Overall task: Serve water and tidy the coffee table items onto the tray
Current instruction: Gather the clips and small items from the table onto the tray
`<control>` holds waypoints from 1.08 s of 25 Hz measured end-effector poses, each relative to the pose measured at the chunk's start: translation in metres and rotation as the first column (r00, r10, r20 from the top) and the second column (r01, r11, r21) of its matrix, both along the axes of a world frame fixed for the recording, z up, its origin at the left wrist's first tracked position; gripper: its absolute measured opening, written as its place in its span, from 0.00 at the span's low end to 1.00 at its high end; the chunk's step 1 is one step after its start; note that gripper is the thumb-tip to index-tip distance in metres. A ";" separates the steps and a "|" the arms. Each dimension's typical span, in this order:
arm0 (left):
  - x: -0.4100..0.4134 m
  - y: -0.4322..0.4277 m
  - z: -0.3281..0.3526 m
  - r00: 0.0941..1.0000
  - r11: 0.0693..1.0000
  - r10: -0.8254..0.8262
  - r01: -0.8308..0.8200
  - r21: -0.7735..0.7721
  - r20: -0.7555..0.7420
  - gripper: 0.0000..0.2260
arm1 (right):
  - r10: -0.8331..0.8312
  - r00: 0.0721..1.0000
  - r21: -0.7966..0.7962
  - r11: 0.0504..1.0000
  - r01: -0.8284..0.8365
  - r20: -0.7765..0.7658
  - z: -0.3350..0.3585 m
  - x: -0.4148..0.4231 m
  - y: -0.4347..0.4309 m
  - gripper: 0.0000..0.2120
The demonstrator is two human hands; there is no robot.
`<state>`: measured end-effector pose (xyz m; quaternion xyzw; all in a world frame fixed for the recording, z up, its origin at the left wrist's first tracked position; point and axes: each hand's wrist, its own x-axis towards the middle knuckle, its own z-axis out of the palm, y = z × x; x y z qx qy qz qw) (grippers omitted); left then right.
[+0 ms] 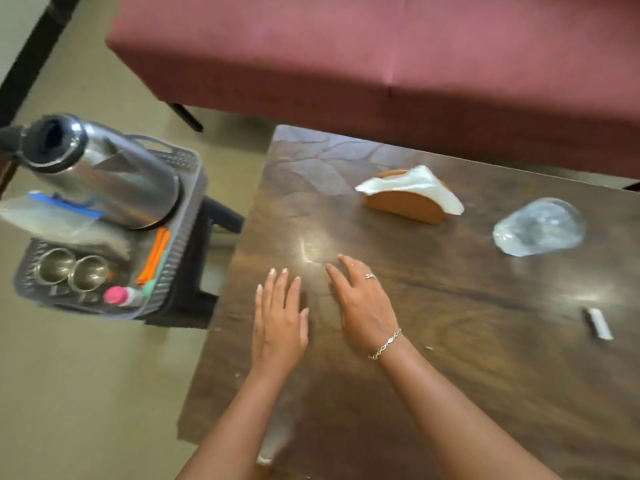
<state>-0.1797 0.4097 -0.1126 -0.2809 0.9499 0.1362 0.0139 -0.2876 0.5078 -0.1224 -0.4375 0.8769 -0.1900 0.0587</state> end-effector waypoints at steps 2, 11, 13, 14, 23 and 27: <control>-0.018 0.040 0.003 0.996 0.996 -0.087 0.086 0.027 0.031 0.24 | -0.053 0.999 0.042 0.998 0.053 -0.006 0.004 -0.008 0.053 0.26; -0.085 0.174 -0.001 0.916 0.925 -0.373 0.355 0.135 0.149 0.26 | -0.317 0.948 0.127 0.942 0.310 0.037 0.010 -0.043 0.225 0.29; -0.094 0.192 -0.002 0.896 0.909 -0.411 0.388 0.152 0.169 0.26 | -0.357 0.932 0.108 0.931 0.350 0.058 0.011 -0.050 0.246 0.27; -0.099 0.203 -0.002 0.881 0.897 -0.438 0.414 0.155 0.178 0.26 | -0.387 0.919 0.094 0.920 0.381 0.067 0.011 -0.054 0.259 0.25; -0.135 0.260 -0.008 0.744 0.775 -0.632 0.608 0.172 0.219 0.24 | -0.922 0.366 0.169 0.383 0.908 0.125 -0.008 -0.076 0.421 0.13; -0.160 0.280 -0.014 0.649 0.685 -0.726 0.710 0.164 0.227 0.21 | -0.964 0.181 0.360 0.241 0.901 0.192 -0.023 -0.094 0.448 0.21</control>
